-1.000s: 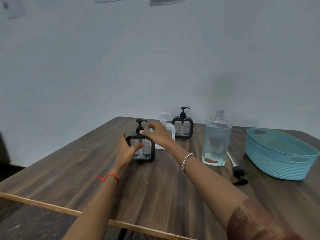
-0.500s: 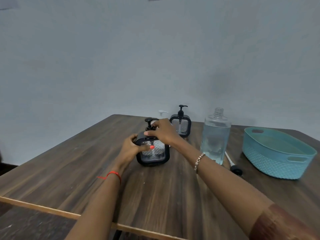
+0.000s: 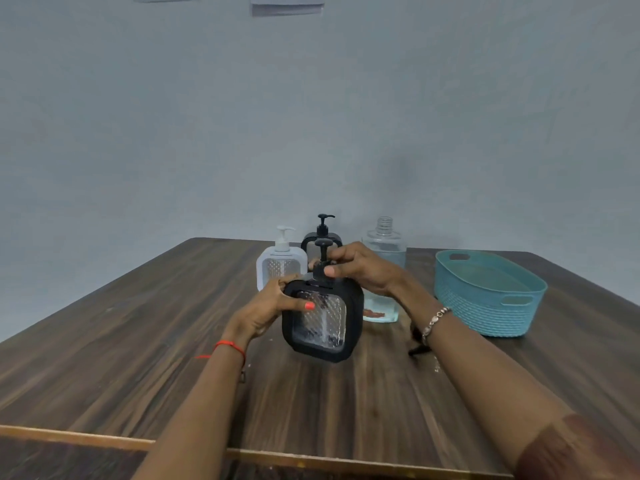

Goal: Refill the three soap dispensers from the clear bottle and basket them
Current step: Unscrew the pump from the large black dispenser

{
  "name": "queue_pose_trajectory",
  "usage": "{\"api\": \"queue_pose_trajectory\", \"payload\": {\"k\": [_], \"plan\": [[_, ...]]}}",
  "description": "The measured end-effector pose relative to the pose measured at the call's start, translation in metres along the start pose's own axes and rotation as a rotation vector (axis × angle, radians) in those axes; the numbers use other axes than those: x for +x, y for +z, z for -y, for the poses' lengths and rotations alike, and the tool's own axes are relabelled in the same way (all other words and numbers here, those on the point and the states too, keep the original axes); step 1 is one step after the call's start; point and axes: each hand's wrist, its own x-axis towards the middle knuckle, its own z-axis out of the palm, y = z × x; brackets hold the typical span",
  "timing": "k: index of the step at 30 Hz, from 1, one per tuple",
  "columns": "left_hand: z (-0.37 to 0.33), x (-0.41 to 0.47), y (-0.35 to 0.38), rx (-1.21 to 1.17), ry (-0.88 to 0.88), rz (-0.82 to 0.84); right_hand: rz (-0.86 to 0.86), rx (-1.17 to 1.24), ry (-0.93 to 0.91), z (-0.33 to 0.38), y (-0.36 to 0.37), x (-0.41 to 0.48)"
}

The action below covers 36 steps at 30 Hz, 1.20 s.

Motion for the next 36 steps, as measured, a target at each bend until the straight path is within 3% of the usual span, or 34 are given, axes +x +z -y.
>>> {"api": "queue_pose_trajectory", "payload": {"k": [4,8,14,19,26,29,34,36], "plan": [[0.001,0.000,0.017,-0.070,-0.018,0.128,0.180,0.200,0.076,-0.003,-0.007,-0.012],[0.003,0.004,0.024,-0.075,-0.008,0.000,-0.016,0.144,0.083,0.000,-0.011,-0.020],[0.004,0.009,0.028,-0.028,0.072,-0.227,-0.475,-0.302,0.067,0.013,0.006,-0.031],[0.003,0.009,0.032,0.025,0.076,-0.275,-0.514,-0.475,0.037,0.012,0.014,-0.035],[0.001,0.006,0.029,-0.015,0.038,-0.202,-0.389,-0.200,0.087,0.005,0.000,-0.039],[0.001,0.006,0.033,-0.029,0.054,-0.259,-0.440,-0.181,0.070,0.008,0.009,-0.039],[0.002,0.006,0.036,-0.003,0.061,-0.304,-0.682,-0.582,0.091,0.009,0.024,-0.027],[0.002,0.004,0.036,-0.013,0.062,-0.312,-0.661,-0.475,0.117,0.012,0.022,-0.025]]}}
